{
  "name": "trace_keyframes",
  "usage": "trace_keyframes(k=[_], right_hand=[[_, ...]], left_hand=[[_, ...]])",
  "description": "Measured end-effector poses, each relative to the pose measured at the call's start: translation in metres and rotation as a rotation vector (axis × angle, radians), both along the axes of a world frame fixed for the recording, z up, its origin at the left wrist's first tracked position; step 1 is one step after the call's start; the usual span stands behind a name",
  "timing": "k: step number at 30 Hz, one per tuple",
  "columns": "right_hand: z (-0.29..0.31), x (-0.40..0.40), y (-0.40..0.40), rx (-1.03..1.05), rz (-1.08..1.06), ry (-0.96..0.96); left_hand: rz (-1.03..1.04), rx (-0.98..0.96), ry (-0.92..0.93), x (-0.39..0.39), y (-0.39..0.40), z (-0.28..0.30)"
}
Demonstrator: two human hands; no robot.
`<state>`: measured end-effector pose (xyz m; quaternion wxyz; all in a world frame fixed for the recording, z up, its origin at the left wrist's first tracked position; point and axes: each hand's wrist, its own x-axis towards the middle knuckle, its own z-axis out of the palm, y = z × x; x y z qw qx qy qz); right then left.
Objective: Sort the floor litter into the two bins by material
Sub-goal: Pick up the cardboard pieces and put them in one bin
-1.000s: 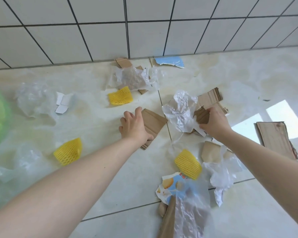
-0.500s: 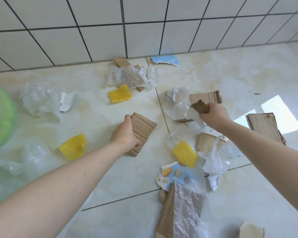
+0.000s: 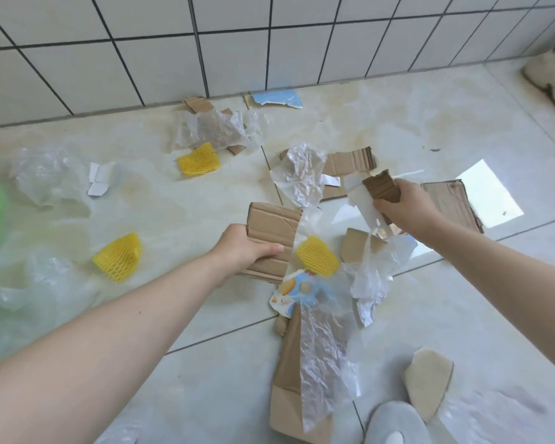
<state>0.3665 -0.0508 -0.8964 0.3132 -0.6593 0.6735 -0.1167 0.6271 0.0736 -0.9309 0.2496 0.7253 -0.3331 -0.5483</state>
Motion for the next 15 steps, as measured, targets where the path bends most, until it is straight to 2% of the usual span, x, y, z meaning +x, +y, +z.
trace_keyframes(k=[3, 6, 8, 12, 15], right_hand=[[0.009, -0.013, 0.004, 0.027, -0.031, -0.139], [0.01, -0.023, 0.01, 0.254, 0.027, -0.17], [0.004, -0.026, 0.016, 0.336, 0.094, -0.063], [-0.008, -0.022, 0.03, 0.308, 0.249, 0.295], [-0.015, -0.023, 0.034, 0.333, 0.264, 0.34]], left_hand=[[-0.072, 0.023, 0.069, -0.02, 0.001, 0.003], [-0.124, 0.07, 0.101, -0.034, 0.001, 0.002], [-0.147, 0.089, 0.081, -0.04, 0.002, -0.001], [-0.208, 0.125, -0.043, -0.041, 0.005, -0.01], [-0.256, 0.146, -0.139, -0.042, 0.009, -0.016]])
